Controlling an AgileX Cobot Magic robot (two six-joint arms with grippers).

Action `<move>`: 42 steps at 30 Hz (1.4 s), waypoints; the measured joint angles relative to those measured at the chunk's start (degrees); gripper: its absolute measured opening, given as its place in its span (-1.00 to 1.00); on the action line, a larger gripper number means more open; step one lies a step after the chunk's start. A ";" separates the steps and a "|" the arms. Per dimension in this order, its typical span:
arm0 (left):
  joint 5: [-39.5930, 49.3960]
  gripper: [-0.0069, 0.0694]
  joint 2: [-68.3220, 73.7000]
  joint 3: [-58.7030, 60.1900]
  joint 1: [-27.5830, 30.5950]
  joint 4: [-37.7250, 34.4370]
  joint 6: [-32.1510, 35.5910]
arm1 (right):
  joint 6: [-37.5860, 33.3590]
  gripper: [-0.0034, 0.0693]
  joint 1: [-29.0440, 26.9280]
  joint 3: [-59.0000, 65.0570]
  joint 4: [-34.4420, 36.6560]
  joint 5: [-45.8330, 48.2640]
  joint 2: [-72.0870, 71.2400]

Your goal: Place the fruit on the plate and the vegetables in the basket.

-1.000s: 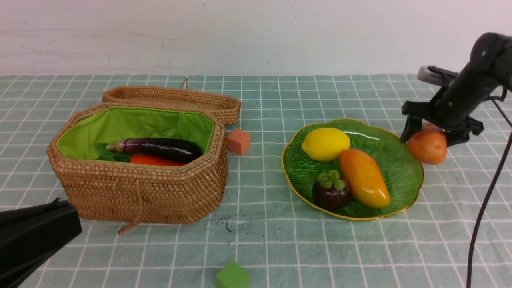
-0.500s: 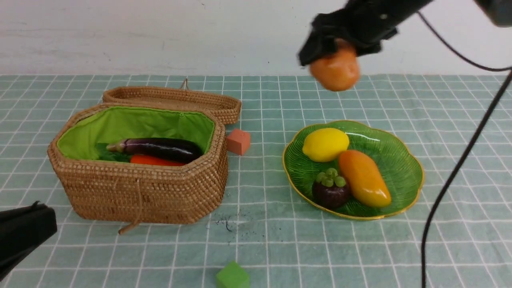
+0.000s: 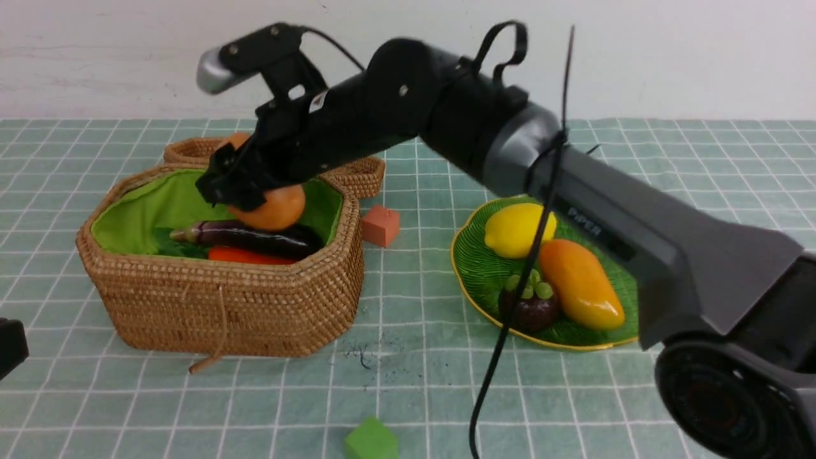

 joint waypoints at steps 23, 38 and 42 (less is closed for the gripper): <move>-1.55 -0.81 -0.06 0.00 0.00 -3.16 1.98 | 15.54 0.12 -0.26 2.19 -25.69 32.93 -31.59; -7.02 -0.85 -21.54 12.94 0.00 -22.16 15.53 | 40.95 -0.32 -0.26 50.45 -40.86 33.23 -68.93; -8.98 -0.85 -23.36 16.28 0.00 -22.74 15.72 | 47.80 -0.31 -0.26 64.06 -40.86 33.28 -78.48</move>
